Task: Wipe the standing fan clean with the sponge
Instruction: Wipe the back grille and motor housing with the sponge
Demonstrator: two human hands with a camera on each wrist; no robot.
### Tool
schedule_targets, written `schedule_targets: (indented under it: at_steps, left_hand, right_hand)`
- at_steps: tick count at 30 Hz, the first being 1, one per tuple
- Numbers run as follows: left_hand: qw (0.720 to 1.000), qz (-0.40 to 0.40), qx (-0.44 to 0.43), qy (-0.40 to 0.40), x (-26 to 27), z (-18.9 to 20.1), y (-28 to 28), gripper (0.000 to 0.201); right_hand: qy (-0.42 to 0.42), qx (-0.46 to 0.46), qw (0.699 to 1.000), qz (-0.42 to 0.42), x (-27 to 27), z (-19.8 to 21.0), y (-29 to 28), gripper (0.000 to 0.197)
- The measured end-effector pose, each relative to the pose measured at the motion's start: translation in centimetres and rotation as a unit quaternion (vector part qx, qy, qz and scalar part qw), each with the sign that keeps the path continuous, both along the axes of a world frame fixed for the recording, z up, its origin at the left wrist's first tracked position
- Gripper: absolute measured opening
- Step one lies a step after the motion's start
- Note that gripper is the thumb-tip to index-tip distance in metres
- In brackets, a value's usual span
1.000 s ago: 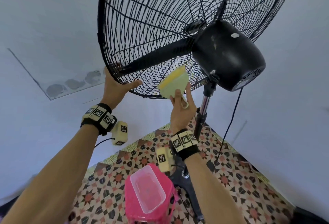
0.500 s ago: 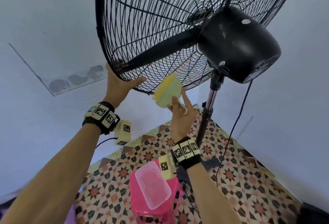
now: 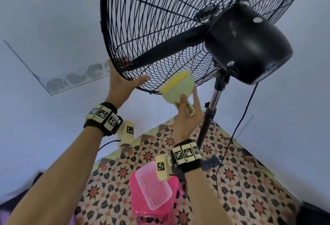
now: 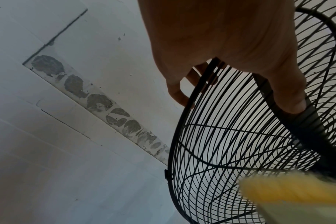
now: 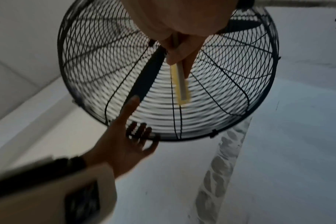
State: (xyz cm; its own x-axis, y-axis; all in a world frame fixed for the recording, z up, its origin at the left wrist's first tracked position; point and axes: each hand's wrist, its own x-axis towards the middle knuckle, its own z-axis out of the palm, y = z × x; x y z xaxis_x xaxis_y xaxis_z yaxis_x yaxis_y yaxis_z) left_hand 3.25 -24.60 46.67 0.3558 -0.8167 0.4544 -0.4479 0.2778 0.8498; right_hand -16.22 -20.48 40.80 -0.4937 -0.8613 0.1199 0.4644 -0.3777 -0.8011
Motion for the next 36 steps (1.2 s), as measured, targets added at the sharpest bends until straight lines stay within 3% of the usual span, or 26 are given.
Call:
schedule_targets:
  at_steps: [3, 7, 12, 19, 26, 31, 36]
  left_hand:
    - [1.0, 0.001, -0.006, 0.006, 0.0, 0.1, -0.1, 0.098]
    - [1.0, 0.011, -0.006, 0.005, 0.1, 0.1, 0.2, 0.098]
    - [1.0, 0.003, -0.012, -0.004, -0.2, 0.1, 0.3, 0.092]
    - [1.0, 0.006, -0.009, -0.002, 0.2, 0.2, 0.2, 0.098]
    - [1.0, 0.011, -0.011, -0.015, 0.1, 0.1, 0.1, 0.094]
    - [1.0, 0.007, -0.007, -0.016, 0.2, 0.1, 0.3, 0.097]
    - [1.0, 0.001, 0.001, -0.01, 0.1, 0.2, 0.2, 0.101]
  right_hand:
    - [0.003, -0.003, 1.0, 0.003, 0.8, 0.3, -0.6, 0.048]
    - [0.066, 0.018, 0.994, 0.087, 2.7, -2.3, 1.7, 0.041]
    - [0.002, 0.009, 1.0, 0.01, 1.3, -1.4, 1.1, 0.04]
    - [0.065, 0.026, 0.994, 0.086, 3.8, -3.8, 2.1, 0.043]
    - [0.003, 0.011, 0.999, 0.039, 2.5, -2.0, 0.5, 0.048]
    - [0.081, 0.055, 0.987, 0.126, 5.0, -5.3, 2.3, 0.021]
    - [-0.033, 0.048, 0.994, 0.092, 3.7, -4.2, 1.4, 0.019]
